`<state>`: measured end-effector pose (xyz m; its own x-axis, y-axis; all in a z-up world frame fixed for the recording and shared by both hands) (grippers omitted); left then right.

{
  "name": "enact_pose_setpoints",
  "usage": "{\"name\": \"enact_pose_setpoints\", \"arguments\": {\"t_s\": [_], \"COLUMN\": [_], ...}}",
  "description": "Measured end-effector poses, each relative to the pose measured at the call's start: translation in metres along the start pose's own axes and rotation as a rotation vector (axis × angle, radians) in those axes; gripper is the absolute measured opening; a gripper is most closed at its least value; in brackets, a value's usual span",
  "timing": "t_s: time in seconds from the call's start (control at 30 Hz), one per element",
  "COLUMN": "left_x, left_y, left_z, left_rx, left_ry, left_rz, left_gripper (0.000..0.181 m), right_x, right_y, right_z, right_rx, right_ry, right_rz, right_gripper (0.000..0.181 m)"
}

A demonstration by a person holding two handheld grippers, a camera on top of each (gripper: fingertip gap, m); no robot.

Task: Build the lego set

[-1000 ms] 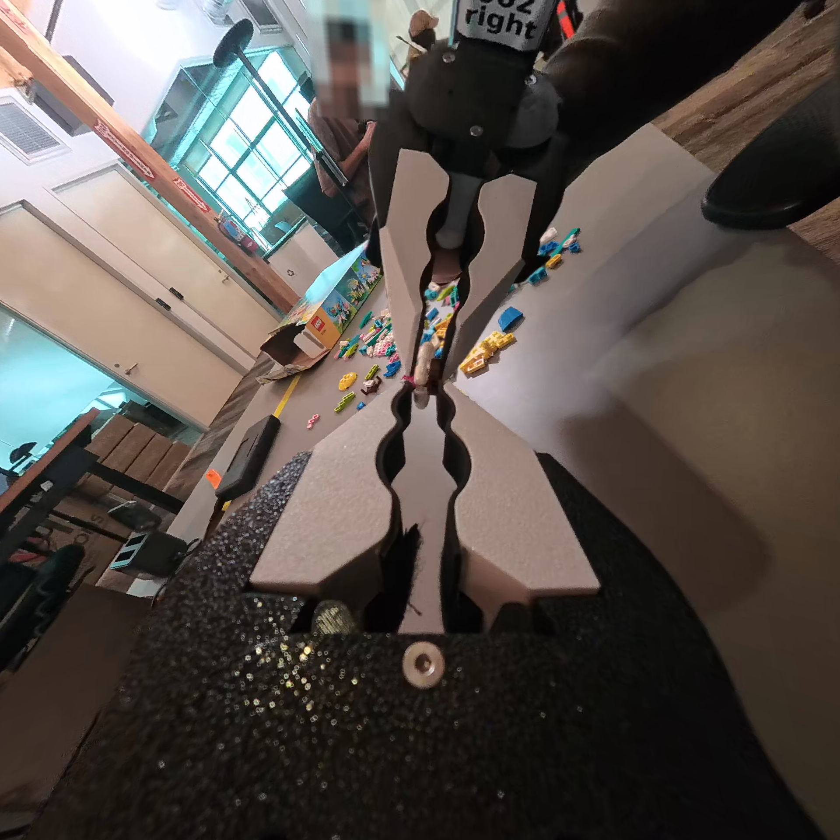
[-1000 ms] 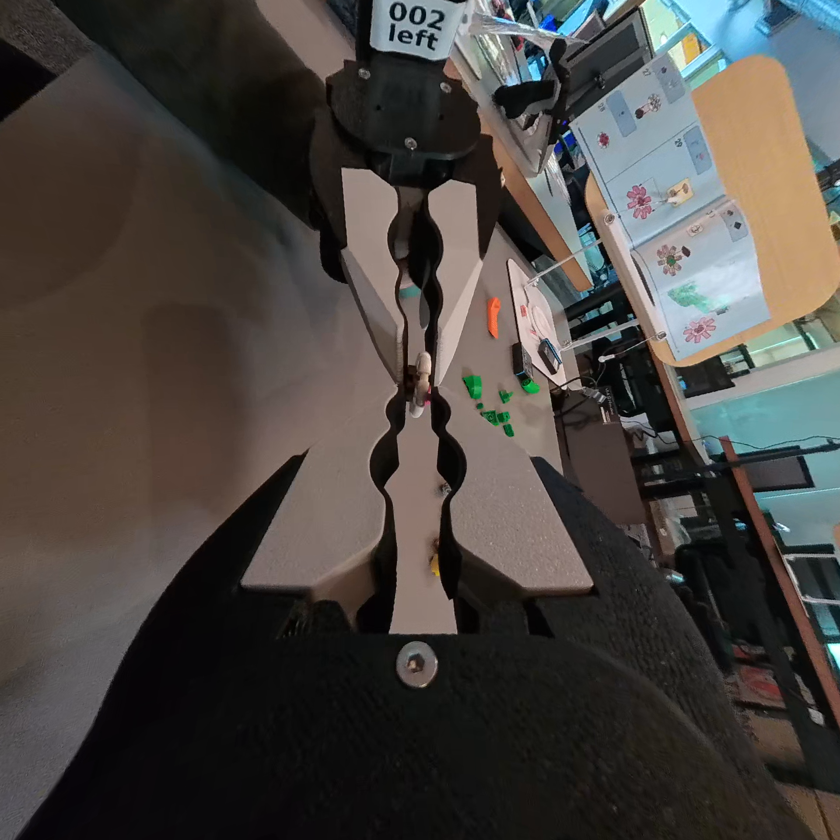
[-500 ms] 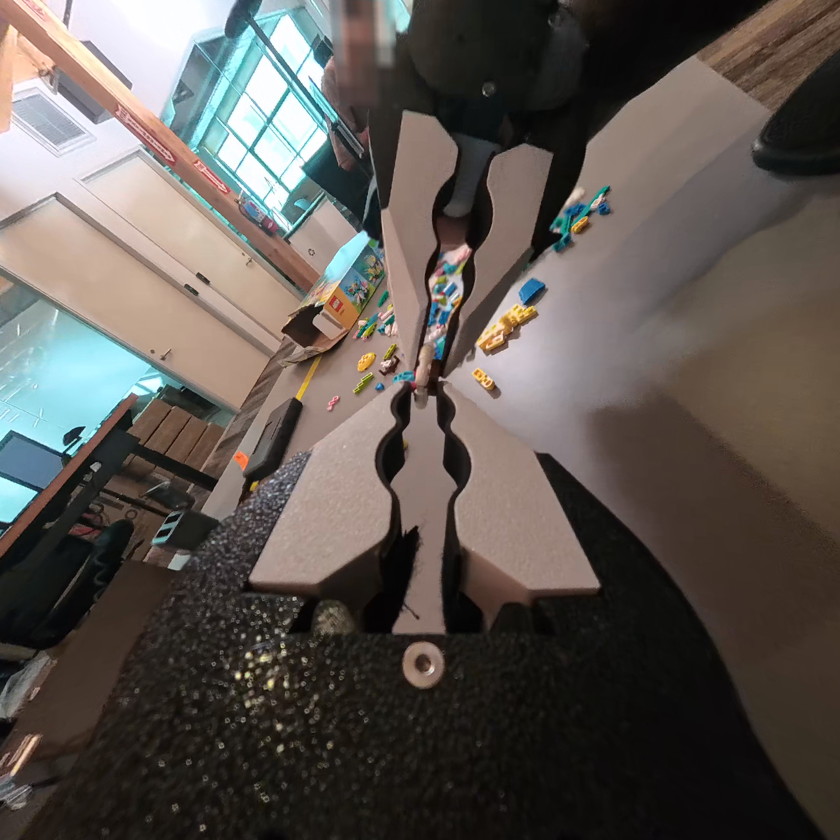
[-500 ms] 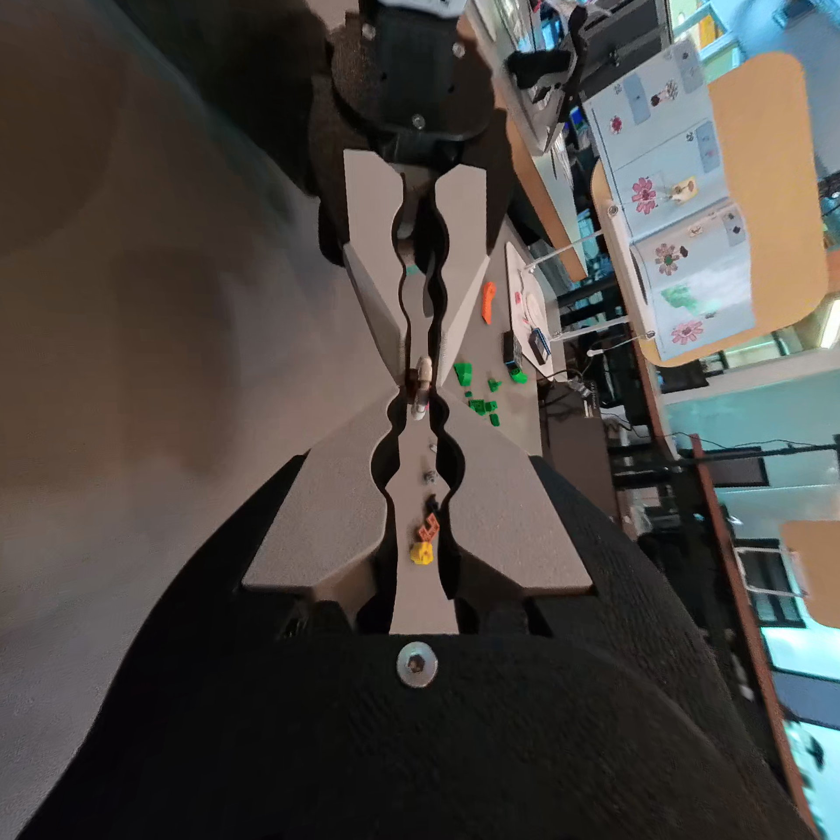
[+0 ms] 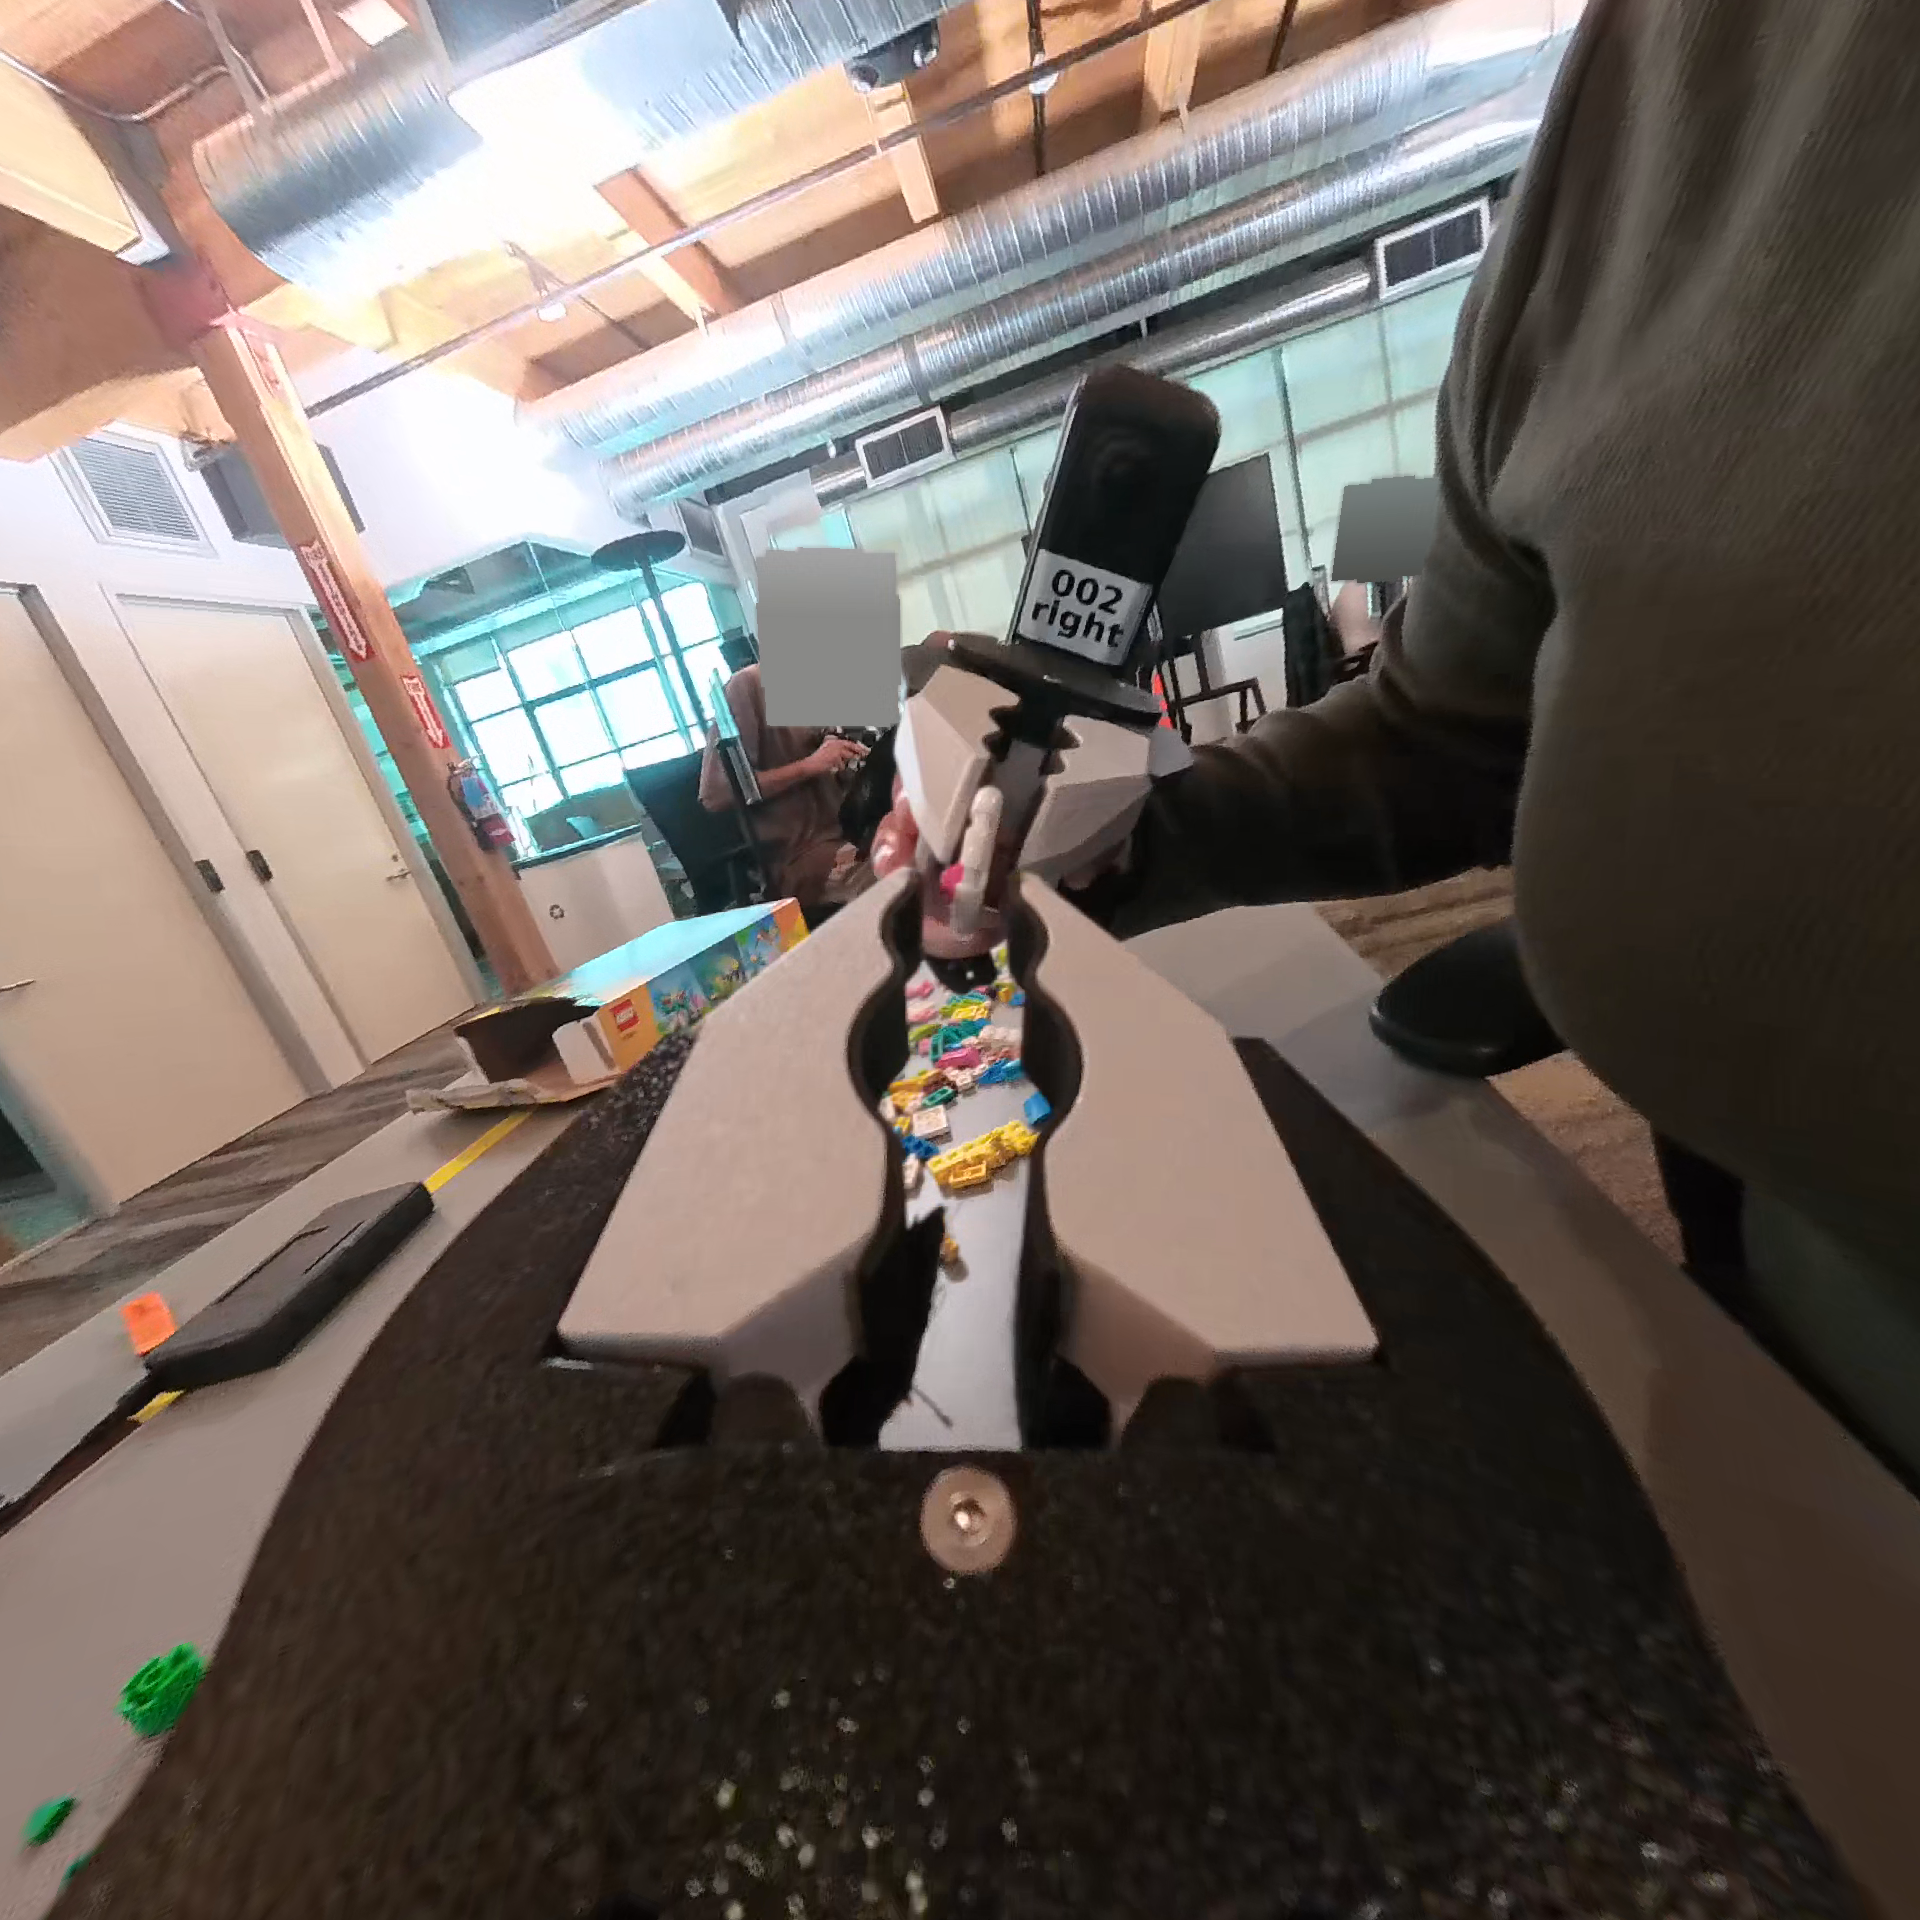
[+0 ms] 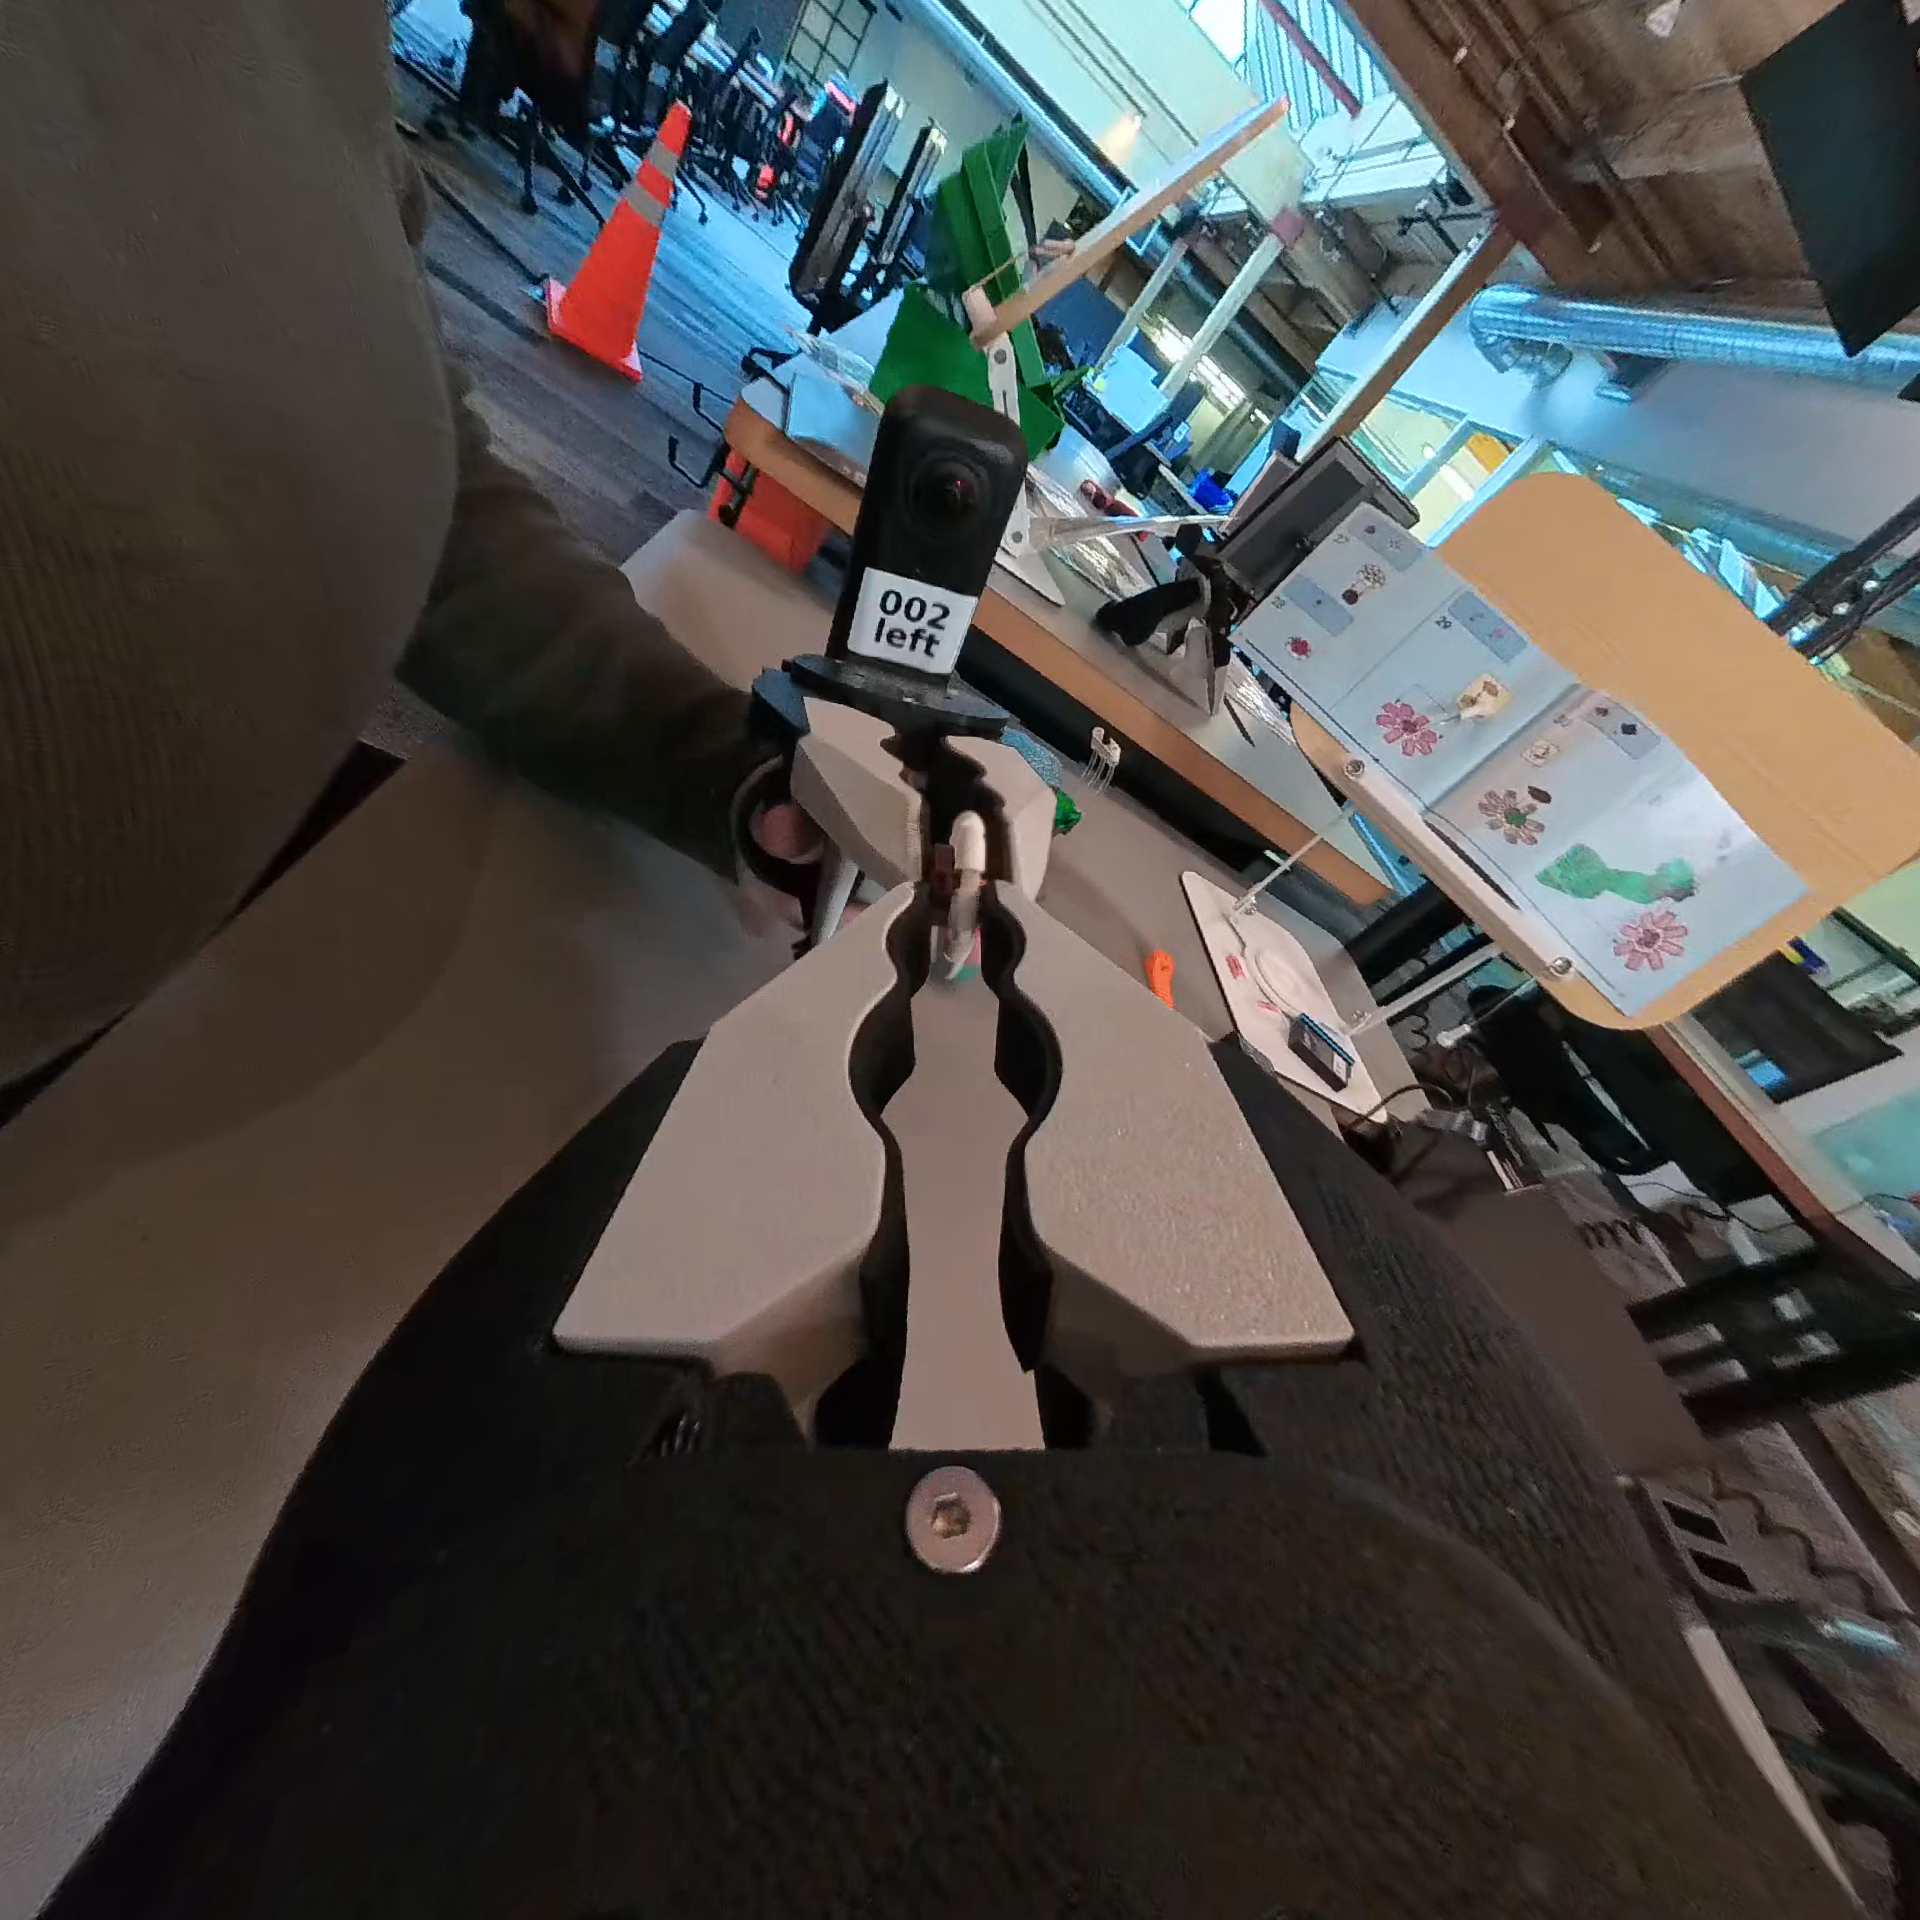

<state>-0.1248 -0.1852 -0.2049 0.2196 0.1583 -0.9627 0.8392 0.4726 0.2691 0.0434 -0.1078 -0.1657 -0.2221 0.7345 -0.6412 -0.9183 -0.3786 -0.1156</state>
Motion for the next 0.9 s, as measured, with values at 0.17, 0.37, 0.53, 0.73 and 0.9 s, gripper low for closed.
{"name": "enact_pose_setpoints", "arguments": {"t_s": [0.17,0.37,0.53,0.73,0.9], "left_x": [-0.003,-0.006,0.0,0.004,0.005], "left_y": [0.0,0.002,0.007,0.008,0.008], "left_z": [0.0,0.0,0.003,0.002,0.002], "left_rx": [0.025,-0.142,-0.186,-0.182,-0.167], "left_ry": [-0.019,0.192,0.309,0.306,0.29], "left_rz": [0.006,-0.147,-0.247,-0.275,-0.284], "left_gripper": [0.009,0.008,0.009,0.009,0.008], "right_x": [0.0,-0.003,-0.01,-0.006,-0.004], "right_y": [0.0,-0.002,0.001,-0.001,0.002], "right_z": [0.001,-0.002,-0.006,-0.006,-0.009], "right_rx": [-0.001,0.063,0.018,-0.031,-0.067], "right_ry": [0.015,-0.161,-0.36,-0.315,-0.324], "right_rz": [0.008,-0.146,-0.331,-0.355,-0.375], "right_gripper": [0.008,0.015,0.015,0.016,0.009]}}
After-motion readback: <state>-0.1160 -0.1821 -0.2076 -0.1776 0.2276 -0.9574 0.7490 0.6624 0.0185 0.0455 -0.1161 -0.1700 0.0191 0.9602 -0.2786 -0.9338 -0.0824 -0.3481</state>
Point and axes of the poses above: each gripper's, where its closed fingertips meet, y out along the fingers, x out of its underside, z = x × y across the jaws, the point moved 10 cm from there along -y, back along the fingers, and after that the axes turned 15 degrees about -y, right-handed, at the moved point
